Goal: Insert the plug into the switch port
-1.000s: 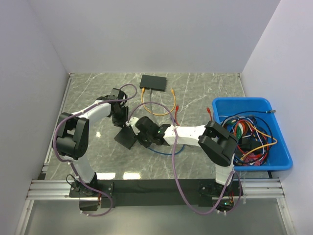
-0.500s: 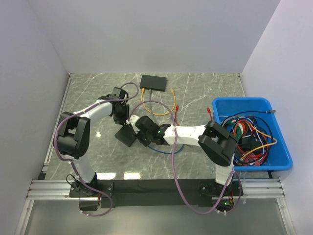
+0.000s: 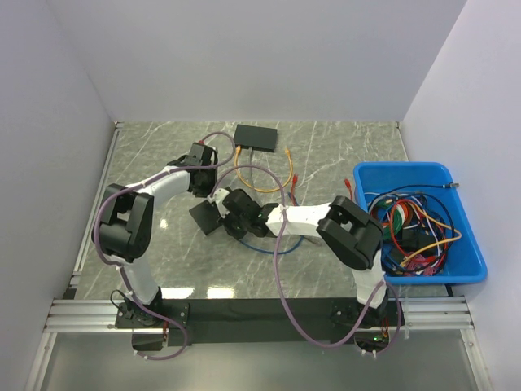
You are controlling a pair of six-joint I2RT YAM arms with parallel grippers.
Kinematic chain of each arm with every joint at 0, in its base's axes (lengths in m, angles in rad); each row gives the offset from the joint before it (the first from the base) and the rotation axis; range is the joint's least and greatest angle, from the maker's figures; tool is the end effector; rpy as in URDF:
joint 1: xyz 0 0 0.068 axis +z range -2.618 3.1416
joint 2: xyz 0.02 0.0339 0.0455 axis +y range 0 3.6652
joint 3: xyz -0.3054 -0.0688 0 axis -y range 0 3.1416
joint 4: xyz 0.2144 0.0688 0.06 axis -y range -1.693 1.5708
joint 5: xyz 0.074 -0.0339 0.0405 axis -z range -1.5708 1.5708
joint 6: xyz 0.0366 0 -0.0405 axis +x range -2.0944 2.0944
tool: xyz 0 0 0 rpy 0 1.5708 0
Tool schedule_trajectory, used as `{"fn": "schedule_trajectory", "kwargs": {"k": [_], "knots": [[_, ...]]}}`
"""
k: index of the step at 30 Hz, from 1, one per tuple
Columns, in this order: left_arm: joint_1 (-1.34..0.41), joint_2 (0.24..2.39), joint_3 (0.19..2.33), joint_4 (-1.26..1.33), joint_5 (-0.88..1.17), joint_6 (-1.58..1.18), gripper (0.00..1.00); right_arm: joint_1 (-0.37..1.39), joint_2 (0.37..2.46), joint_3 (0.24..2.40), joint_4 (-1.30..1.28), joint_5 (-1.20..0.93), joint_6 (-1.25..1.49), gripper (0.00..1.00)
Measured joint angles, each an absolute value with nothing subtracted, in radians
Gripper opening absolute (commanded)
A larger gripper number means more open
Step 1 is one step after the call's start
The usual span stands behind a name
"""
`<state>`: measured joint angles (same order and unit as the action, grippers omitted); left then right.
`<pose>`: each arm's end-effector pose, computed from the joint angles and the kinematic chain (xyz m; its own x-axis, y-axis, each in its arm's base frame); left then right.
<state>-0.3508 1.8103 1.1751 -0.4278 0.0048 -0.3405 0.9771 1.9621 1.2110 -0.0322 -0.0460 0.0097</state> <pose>0.3328 -0.1220 0.2346 -0.8890 -0.0303 -0.4569 0.0519 0.9847 -0.1663 0.2294 0.3428 0.2153 -0.4029 -0.5797 -0.7082 -0.8424 0.5375 0.0393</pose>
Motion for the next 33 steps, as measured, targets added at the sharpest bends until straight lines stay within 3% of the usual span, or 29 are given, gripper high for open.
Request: {"fn": "schedule_trajectory", "kwargs": {"k": [33], "knots": [[-0.392, 1.81, 1.135, -0.276, -0.031, -0.339, 0.27, 0.938, 1.962, 1.191, 0.054, -0.033, 0.198, 0.0]]}}
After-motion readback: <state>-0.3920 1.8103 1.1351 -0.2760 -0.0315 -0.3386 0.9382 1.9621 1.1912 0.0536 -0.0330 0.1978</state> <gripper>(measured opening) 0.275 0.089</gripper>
